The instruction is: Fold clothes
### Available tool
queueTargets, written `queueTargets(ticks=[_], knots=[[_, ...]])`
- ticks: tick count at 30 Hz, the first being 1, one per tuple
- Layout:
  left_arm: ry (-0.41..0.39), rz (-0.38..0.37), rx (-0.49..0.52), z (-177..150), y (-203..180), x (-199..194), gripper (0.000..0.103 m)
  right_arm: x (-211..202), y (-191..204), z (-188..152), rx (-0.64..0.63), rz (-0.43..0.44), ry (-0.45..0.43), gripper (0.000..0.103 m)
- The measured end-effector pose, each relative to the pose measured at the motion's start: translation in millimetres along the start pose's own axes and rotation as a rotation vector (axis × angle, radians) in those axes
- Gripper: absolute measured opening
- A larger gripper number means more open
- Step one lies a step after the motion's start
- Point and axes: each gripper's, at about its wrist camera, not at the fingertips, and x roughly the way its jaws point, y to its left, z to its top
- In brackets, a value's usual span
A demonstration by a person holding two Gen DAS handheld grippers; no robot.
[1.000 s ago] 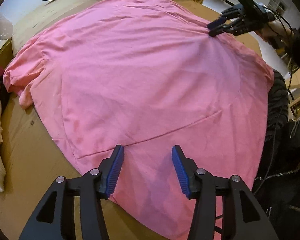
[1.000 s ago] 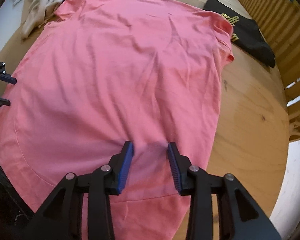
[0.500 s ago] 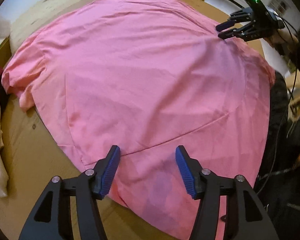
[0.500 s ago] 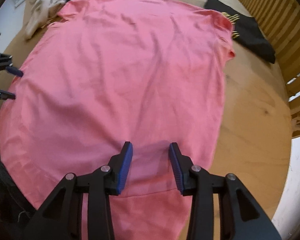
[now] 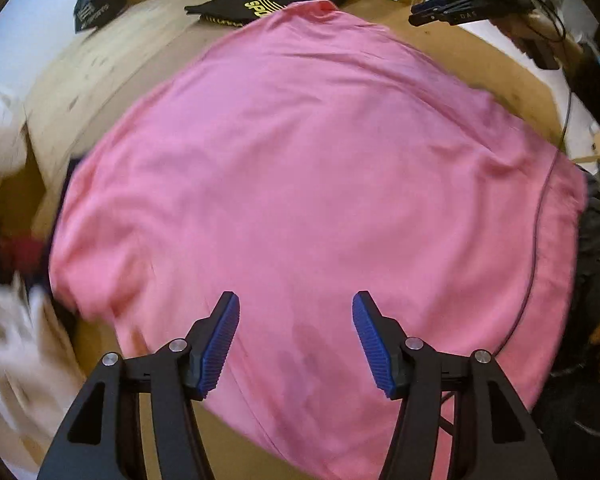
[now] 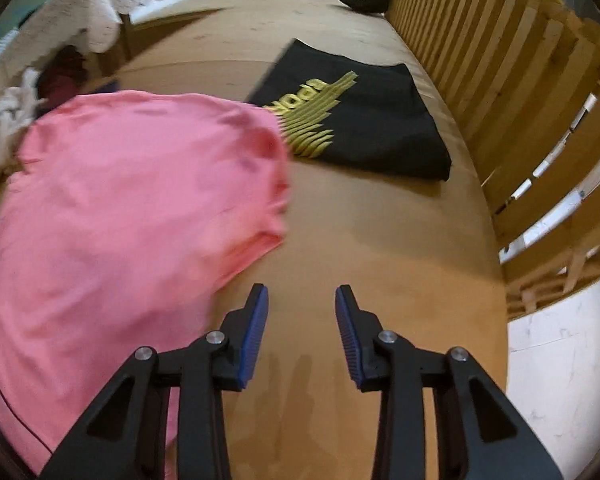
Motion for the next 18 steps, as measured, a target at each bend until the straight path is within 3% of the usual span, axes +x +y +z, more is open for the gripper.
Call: queueTargets(ticks=[3, 9, 12, 16, 17, 18], knots=[[-0.014, 0.022, -0.051, 14.5, 29.7, 16.2, 0.057, 17.8, 2.9, 5.5, -0.052, 0.023, 0.013, 0.035], [-0.016, 0.011, -0.140, 6.9, 67.9, 30.5, 0.057, 40.7, 15.9, 10.6, -0.135, 0.069, 0.005, 0.035], [0.022, 0.012, -0.134, 1.4, 71.8, 42.7, 0.057, 44.9, 14.8, 15.4, -0.129, 0.093, -0.016, 0.035], [0.012, -0.026, -0.171, -4.7, 79.4, 51.0, 0.063, 49.0, 6.0, 19.6, -0.077, 0.160, -0.045, 0.035], [0.005, -0.037, -0.185, -6.1, 82.2, 53.3, 0.065, 49.5, 3.9, 20.6, -0.066, 0.176, -0.053, 0.033], [-0.003, -0.042, -0.190, -7.4, 83.4, 55.0, 0.066, 50.1, 2.5, 21.5, -0.061, 0.194, -0.060, 0.021]])
